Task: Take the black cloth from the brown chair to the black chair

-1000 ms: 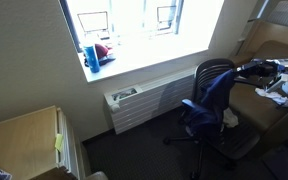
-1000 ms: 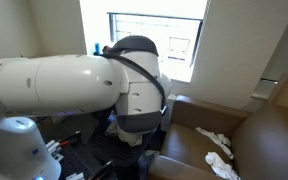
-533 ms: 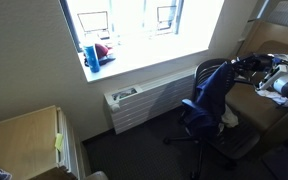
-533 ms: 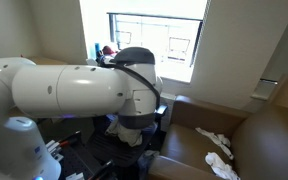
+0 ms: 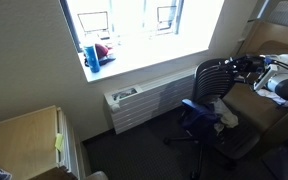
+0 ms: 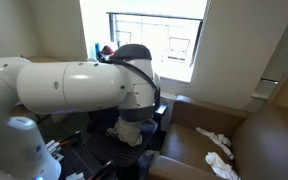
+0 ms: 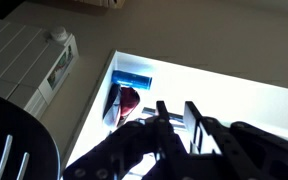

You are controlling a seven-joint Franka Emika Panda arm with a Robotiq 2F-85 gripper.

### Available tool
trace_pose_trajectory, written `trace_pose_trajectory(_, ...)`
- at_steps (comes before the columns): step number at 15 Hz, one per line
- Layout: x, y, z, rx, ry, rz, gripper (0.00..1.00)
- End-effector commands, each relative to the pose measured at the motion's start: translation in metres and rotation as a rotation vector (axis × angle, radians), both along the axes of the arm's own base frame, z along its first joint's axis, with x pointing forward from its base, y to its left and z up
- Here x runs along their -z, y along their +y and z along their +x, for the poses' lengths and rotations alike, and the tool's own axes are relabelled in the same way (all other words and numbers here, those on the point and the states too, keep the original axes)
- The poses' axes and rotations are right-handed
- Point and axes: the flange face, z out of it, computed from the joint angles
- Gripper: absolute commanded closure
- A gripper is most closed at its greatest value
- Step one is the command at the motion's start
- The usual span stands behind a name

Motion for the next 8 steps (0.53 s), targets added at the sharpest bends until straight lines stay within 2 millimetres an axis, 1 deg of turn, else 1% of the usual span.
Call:
trace_pose_trajectory(1,-0.0022,0.0056,0.0021,-0.004,-0.012,-0.001,0.53)
trace_pose_trajectory(2,-0.0004,0.0018,-0.0008,-0.004,-0.002,0.0,0.76)
trace_pose_trajectory(3,-0.0006,0.0026,-0.0007,-0.005,-0.003,0.0,0.71)
trace_pose_trajectory(5,-0.0007,0.0035,-0.0004,-0.005,-0.004,0.0,0.56)
trace_pose_trajectory(6,-0.0007,0.0034,-0.0002,-0.005,-0.004,-0.001,0.52)
trace_pose_trajectory(8,-0.0007,0.0034,-0.0001,-0.005,-0.004,-0.001,0.52)
